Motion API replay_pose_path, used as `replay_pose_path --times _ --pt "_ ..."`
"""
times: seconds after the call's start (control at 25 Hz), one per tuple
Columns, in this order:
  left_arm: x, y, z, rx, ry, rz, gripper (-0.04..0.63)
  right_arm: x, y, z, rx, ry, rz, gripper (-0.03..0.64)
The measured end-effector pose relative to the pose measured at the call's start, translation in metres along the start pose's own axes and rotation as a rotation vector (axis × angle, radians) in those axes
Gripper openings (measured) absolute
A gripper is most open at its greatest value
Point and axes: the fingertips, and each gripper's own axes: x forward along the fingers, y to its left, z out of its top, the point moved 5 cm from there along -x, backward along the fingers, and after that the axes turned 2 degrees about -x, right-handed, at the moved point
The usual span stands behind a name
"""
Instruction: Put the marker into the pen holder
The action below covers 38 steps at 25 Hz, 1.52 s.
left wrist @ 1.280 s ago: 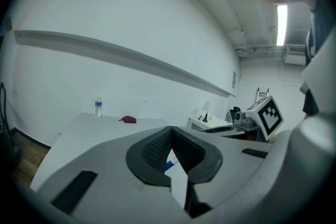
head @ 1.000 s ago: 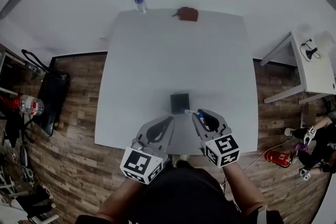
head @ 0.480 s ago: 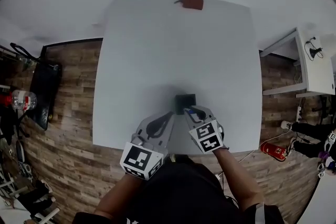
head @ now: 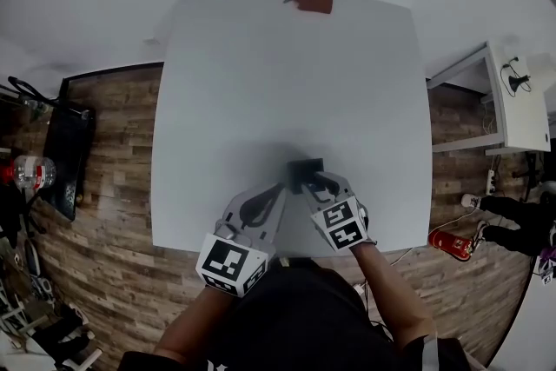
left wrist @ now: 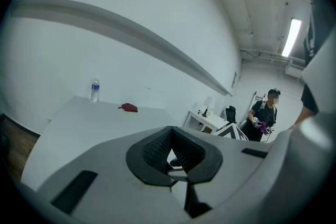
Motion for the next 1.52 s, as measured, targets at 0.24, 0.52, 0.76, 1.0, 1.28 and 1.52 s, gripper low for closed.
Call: replay_pose_path --times 0.24,0.52,0.76,1.0,1.28,1.52 --pt "0.007 -0.01 0.002 0.02 -0.001 -0.036 0.006 -0.022 -0.003 0.009 0.018 -0.062 -0.038 0.112" --pt "0.011 -0.028 0.004 0.051 -0.003 -0.063 0.006 -0.057 -0.001 0.026 0.063 -0.169 -0.048 0.094" --pt "0.012 -0.041 0.008 0.087 -0.015 -0.062 0.006 -0.084 -0.001 0.043 0.112 -0.264 -0.035 0.06" --pt "0.01 -0.054 0.016 0.109 -0.043 -0.064 0.006 -0.122 0.002 0.066 0.15 -0.4 -0.031 0.034" --pt "0.001 -0.069 0.027 0.138 -0.086 -0.068 0.006 -0.171 0.01 0.09 0.127 -0.549 -0.048 0.02" --pt "-0.001 -0.08 0.028 0.158 -0.105 -0.073 0.006 -0.196 0.012 0.095 0.092 -0.613 -0.075 0.015"
